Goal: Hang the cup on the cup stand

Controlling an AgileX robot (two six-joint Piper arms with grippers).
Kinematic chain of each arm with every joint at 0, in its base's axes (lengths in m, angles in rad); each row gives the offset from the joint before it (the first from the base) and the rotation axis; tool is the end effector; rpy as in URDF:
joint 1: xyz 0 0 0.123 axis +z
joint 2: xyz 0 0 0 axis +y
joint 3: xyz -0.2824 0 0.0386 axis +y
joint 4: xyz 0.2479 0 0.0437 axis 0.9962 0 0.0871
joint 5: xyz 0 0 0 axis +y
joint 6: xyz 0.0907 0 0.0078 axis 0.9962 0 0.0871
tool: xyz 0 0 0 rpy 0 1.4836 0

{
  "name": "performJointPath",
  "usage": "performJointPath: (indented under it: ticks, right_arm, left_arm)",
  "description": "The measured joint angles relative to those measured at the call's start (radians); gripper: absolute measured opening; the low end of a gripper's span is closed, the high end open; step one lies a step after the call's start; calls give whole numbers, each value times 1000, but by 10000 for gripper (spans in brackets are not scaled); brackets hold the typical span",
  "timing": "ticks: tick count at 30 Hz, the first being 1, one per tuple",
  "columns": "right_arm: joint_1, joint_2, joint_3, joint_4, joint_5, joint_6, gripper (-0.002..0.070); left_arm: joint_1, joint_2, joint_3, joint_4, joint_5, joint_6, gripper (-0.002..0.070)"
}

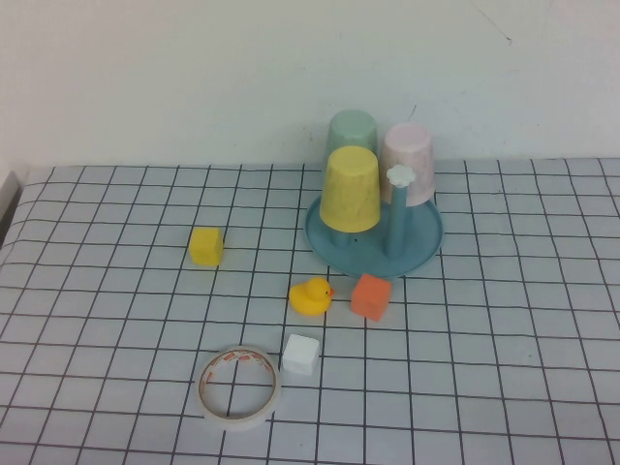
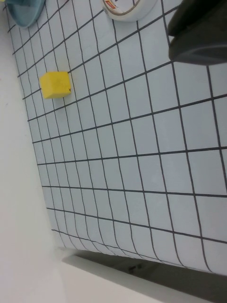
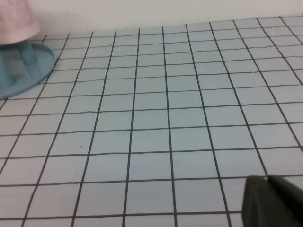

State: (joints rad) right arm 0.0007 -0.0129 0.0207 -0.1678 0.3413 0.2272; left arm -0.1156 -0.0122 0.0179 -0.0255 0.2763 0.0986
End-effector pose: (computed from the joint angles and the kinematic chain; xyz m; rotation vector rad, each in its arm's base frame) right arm 0.0532 -0.0051 0.1765 0.1017 1.8250 -0.0021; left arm 0.0541 -0.0069 0.1827 0.1722 1.7572 -0.0363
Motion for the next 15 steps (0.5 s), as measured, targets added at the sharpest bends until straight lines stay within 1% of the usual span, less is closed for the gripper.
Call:
performJointPath:
  ticks: [7, 15]
  right_arm:
    - [0, 0, 0, 0, 0, 0, -1]
    - [0, 0, 0, 0, 0, 0, -1]
  left_arm:
    - [31, 0, 0, -15, 31, 0, -1]
    - [32, 0, 0, -20, 31, 0, -1]
